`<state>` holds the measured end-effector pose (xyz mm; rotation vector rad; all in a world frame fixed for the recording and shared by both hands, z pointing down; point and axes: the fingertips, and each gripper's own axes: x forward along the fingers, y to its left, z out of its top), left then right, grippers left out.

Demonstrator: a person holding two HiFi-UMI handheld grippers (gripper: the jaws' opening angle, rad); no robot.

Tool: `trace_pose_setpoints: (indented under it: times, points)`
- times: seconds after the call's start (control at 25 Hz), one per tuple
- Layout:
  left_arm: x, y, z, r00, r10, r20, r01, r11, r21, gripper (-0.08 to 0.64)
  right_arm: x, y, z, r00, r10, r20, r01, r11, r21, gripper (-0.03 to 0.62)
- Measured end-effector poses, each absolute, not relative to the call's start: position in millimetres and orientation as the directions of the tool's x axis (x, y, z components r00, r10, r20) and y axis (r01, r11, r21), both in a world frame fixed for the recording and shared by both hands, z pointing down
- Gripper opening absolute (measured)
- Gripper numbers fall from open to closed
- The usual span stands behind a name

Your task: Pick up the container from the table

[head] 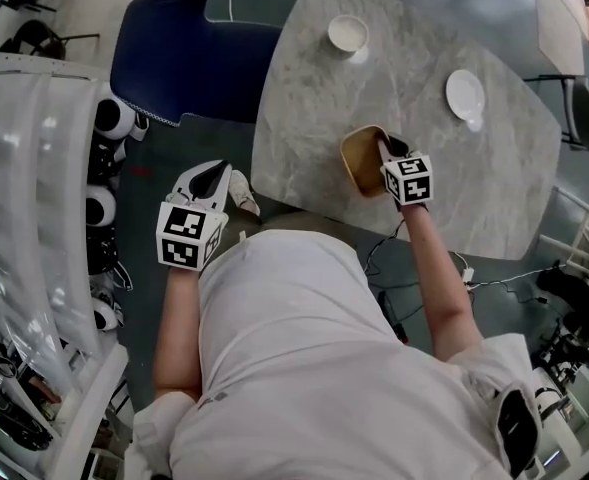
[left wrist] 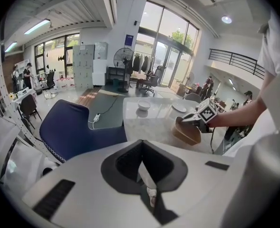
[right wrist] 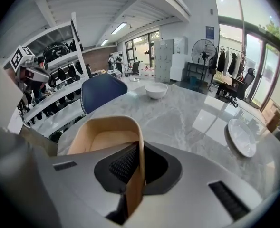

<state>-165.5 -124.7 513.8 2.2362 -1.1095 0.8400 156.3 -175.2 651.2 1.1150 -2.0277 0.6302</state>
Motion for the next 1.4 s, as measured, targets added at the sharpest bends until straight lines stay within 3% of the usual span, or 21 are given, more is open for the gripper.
trace_pose_setpoints:
  times: [0.64, 1.4]
  points:
    - [-145.1, -159.9, 468.1, 0.647, -0.521, 0.557, -0.704, -0.690, 0.171, 0.003, 116.2, -157.9, 511.6, -0.338, -0.723, 0.602, -0.909, 0.416, -0.011, 0.014]
    - [-115.9, -178.0, 344.5, 0.837, -0.489, 0.245, -0.519, -0.852, 0.070, 0.003, 55.7, -102.1, 372.1, -0.282, -0.900, 0.331, -0.951, 0.307, 0.024, 0.014]
